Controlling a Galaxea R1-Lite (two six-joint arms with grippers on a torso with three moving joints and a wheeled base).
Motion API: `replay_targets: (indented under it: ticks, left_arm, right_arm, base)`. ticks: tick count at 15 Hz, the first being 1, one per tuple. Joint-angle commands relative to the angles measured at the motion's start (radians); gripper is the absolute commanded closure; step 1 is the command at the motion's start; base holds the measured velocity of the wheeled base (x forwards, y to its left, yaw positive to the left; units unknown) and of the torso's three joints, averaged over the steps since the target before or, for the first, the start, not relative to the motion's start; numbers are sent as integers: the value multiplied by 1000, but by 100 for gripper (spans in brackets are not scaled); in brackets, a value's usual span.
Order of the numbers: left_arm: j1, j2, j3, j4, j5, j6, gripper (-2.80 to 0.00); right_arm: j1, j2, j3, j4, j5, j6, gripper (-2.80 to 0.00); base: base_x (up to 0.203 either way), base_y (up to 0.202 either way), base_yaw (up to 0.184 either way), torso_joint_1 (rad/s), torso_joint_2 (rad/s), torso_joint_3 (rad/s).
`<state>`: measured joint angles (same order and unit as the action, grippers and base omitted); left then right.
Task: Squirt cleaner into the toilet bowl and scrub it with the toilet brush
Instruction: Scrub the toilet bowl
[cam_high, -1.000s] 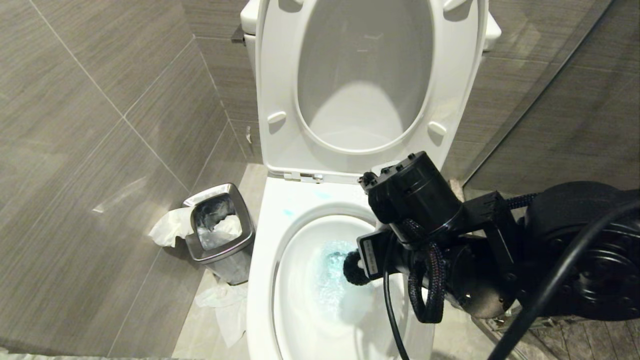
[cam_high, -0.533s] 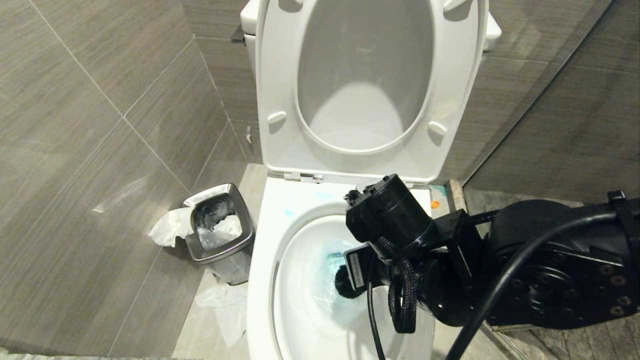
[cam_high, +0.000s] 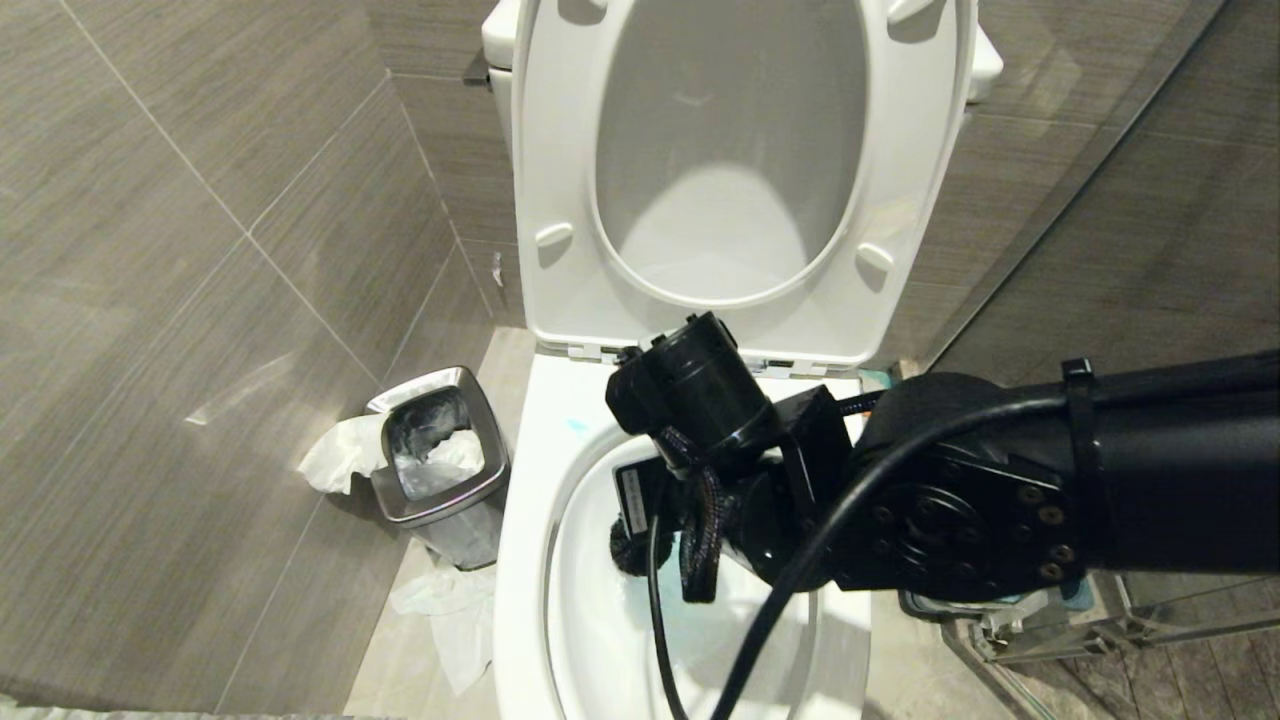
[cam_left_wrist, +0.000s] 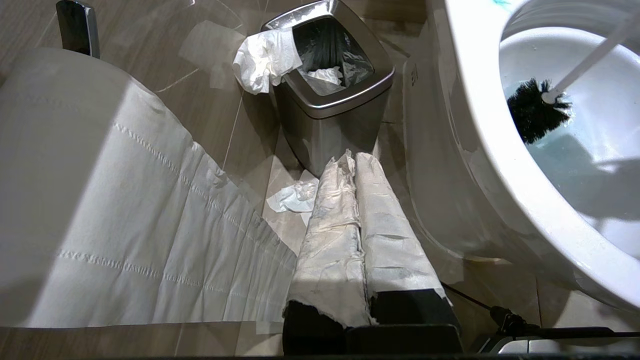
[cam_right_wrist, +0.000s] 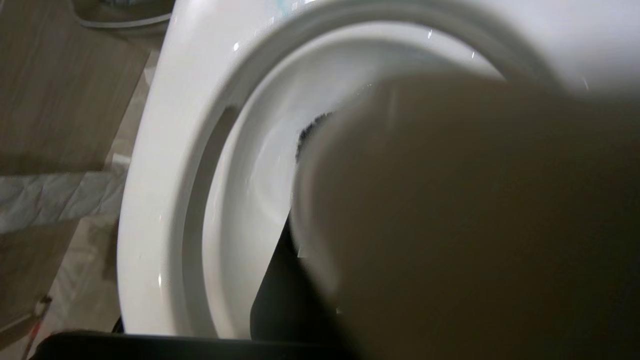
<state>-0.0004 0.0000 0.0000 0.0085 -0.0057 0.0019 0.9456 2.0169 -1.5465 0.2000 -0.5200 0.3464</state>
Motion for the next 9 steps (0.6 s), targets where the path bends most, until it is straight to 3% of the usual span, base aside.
replay_targets:
  ticks: [1,4,9]
  left_arm:
    - [-1,0,3,-1,0,0,0]
    - [0,1,3,-1,0,0,0]
    - [0,1,3,-1,1,0,0]
  right_arm:
    - [-37,79,-117,1,-3,-41,0]
    - [-111,91,-191,3,-2,-116,0]
    - [-156,-35,-129,51,10,-125,0]
  base:
    - [0,0,0,0,0,0]
    - [0,0,0,0,0,0]
    - [0,0,0,0,0,0]
